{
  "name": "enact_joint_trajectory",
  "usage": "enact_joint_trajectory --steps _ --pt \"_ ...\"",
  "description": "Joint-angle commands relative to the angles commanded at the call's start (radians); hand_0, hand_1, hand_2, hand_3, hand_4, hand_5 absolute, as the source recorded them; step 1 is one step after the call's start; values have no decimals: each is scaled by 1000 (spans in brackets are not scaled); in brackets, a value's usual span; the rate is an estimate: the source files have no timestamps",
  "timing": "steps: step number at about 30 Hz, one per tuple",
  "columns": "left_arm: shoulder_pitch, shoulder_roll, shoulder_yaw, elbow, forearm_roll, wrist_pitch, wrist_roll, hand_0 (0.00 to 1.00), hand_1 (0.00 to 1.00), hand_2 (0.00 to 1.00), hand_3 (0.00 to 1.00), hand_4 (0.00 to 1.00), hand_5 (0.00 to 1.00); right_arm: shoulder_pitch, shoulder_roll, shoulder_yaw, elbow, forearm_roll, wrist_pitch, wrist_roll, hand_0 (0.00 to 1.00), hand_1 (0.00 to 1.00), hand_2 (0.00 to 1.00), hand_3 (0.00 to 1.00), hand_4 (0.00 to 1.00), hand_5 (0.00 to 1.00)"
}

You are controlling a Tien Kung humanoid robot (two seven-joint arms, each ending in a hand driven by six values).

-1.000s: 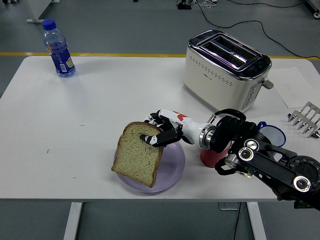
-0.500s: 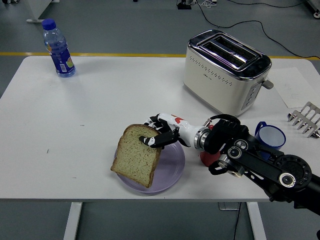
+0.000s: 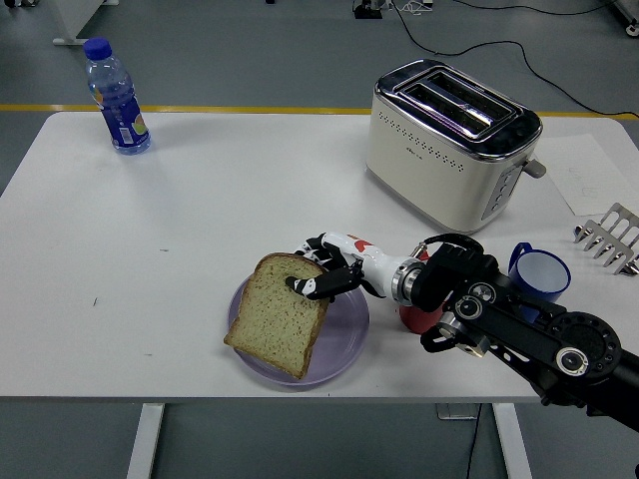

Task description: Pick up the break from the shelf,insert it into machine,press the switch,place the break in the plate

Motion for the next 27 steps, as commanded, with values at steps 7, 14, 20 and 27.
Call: enact_joint_trajectory --steps 7,14,20,27 --pt "1 0 -10 0 12 -2 1 685 694 677 567 277 829 14 -7 -3 -5 -58 51 8 260 261 385 506 473 2" --pt "5 -1 -21 0 24 -3 2 685 694 677 566 278 829 32 5 -7 -18 -106 82 31 272 351 445 525 494 2" --pt "7 -1 -22 0 27 -3 2 685 695 677 567 279 831 31 8 -12 -23 -126 112 42 320 402 485 537 492 56" --pt "5 0 -15 0 19 -3 2 685 694 677 567 279 831 34 13 -14 -36 -162 121 58 472 506 518 561 543 117"
